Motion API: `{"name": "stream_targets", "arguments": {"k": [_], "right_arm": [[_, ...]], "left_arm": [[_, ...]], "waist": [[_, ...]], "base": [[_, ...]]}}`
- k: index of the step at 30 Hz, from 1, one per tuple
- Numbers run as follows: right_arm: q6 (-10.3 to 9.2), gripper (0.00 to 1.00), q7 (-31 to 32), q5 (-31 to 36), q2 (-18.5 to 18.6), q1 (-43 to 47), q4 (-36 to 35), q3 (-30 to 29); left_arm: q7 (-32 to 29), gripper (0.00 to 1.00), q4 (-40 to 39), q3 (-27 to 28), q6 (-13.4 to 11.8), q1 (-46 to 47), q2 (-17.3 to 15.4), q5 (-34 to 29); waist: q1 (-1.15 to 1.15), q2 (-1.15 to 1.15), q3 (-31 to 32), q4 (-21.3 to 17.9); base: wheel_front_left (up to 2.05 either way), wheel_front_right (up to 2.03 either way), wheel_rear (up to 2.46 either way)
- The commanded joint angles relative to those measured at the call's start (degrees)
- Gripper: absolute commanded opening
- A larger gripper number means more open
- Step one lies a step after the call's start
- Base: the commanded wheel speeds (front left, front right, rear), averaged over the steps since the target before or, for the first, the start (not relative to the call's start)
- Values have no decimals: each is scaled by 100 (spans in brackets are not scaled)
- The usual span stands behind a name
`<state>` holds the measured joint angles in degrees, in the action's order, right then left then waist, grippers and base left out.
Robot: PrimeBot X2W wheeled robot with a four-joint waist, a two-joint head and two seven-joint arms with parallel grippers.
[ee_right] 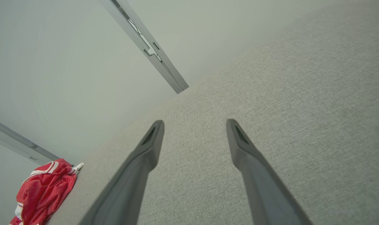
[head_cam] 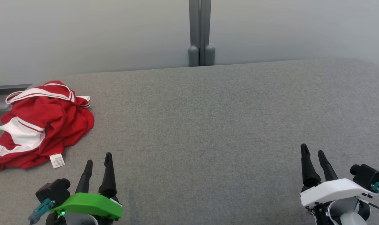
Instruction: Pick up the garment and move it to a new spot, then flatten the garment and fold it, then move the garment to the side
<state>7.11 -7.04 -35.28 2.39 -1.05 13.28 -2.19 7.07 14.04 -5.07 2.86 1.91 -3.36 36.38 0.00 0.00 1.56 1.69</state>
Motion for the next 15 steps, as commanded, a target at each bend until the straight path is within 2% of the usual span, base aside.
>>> {"name": "stream_targets", "arguments": {"k": [1,15], "right_arm": [[30,100,-56,176,30,16,-76,16],[38,100,-266,1052,39,71,-109,15]], "left_arm": [[54,100,-77,-8,-46,108,-71,-184],[260,100,-111,-133,-94,68,-71,-987]], "waist": [[0,0,3,13],[0,0,70,103]], "base": [[0,0,0],[0,0,0]]}}
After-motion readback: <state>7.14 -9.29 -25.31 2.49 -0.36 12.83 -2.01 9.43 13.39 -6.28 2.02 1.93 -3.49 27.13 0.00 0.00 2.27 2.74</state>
